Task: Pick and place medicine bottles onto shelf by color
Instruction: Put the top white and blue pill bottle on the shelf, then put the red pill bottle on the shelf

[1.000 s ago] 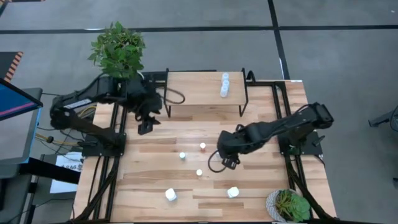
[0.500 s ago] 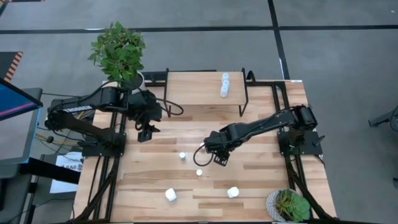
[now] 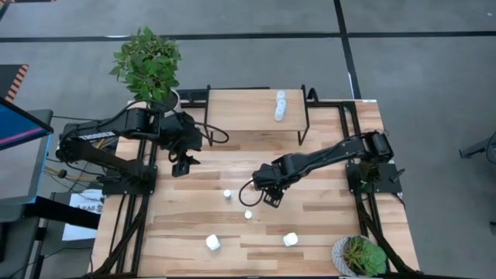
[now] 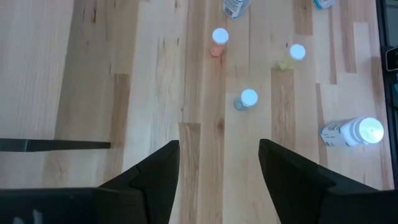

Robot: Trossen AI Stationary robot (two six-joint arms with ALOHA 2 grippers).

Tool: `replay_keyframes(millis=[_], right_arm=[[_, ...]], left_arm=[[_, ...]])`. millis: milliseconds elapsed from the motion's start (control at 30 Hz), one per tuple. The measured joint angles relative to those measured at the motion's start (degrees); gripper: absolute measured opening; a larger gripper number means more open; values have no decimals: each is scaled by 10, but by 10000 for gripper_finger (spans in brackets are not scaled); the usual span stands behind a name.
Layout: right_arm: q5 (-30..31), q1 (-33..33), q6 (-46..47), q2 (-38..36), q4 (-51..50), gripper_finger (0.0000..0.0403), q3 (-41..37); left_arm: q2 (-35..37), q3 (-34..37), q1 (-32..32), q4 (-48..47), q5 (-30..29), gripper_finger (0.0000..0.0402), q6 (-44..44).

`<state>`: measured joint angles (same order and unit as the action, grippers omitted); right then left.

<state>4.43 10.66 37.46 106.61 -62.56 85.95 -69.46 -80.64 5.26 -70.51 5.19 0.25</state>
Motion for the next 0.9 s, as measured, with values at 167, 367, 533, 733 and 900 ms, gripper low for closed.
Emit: replay_keyframes(millis=[167,367,533,733,900], right_arm=[[0,1,7,6,1,245,0],[0,9,21,6,4,245,0],[4,9,32,17,-6,245,-2],[-4,10,32,50,20,245,-2],[-16,8,32,53,24,245,-3]], left_arm=[[0,0,0,1,0,206,0],[0,0,0,2,0,206,-3],[0,0,0,2,0,206,-3],[0,0,0,6,0,206,3],[0,0,0,11,0,206,5]])
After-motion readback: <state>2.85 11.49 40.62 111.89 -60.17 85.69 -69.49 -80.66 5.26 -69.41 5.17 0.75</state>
